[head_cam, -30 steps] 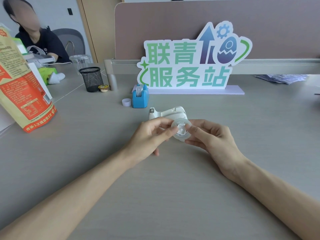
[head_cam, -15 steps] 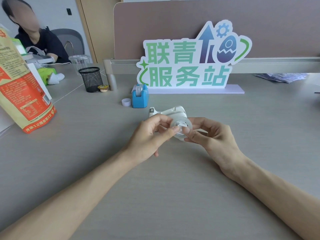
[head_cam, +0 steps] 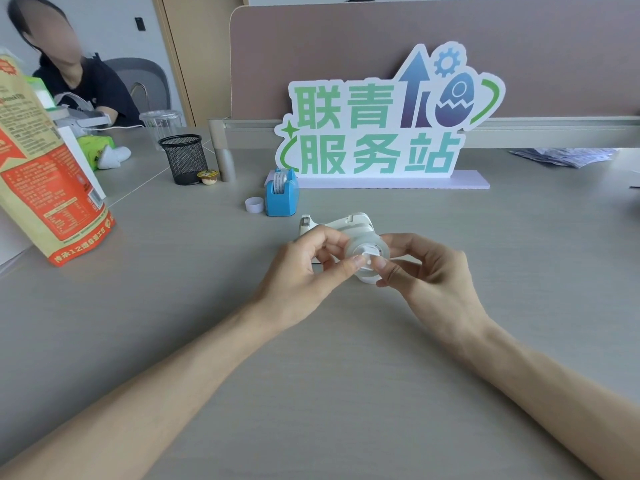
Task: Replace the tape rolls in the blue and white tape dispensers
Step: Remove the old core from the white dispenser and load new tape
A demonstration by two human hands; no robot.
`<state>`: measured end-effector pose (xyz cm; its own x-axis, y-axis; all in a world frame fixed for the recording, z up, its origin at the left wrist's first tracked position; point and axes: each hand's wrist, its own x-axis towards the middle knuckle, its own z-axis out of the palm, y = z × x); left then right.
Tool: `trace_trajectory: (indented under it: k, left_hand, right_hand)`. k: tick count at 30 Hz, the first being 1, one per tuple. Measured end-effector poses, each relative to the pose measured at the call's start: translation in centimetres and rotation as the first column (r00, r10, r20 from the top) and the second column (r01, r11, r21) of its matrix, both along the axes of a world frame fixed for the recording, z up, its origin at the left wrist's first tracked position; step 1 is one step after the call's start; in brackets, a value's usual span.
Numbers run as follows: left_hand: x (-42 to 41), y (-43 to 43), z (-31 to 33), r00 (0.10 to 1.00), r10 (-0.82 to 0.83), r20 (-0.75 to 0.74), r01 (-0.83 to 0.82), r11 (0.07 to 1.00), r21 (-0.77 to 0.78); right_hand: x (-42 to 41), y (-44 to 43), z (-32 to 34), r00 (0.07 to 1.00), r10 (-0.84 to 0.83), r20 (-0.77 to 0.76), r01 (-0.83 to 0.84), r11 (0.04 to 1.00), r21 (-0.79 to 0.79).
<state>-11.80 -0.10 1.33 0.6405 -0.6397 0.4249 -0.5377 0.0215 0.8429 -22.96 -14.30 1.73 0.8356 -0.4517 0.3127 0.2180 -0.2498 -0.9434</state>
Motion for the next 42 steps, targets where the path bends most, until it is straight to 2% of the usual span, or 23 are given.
trace_trajectory:
  k: [8, 25, 33, 38, 42]
  left_hand:
    - [-0.2, 0.1, 0.2, 0.996, -0.004, 0.093, 0.002, 1.0, 0.023]
    - [-0.9, 0.1, 0.2, 0.997, 0.0, 0.072, -0.004, 0.998, 0.056]
    - [-1.0, 0.2, 1.4, 0.969, -0.029, -0.246, 0.023, 0.999, -0.028]
    - [-1.0, 0.0, 1.0, 0.946, -0.02, -0.324, 0.025, 1.0, 0.012]
    - [-1.0, 0.1, 1.0, 0.918, -0.036, -0.394, 0.05, 0.998, 0.025]
  right_hand:
    - [0.1, 0.2, -0.2, 0.998, -0.056, 0.016, 0.057, 0.996, -0.074]
    - [0.2, 0.0, -0.4, 0.995, -0.097, -0.002, 0.096, 0.989, -0.116]
    - [-0.5, 0.4, 0.0, 0.998, 0.041, 0.052, -0.028, 0.97, -0.24]
    - [-0.1, -0.1, -0.5, 0.994, -0.013, 0.108, 0.058, 0.903, -0.427]
    - [0.1, -0.4, -0.7, 0.996, -0.023, 0.082, 0.056, 0.905, -0.423]
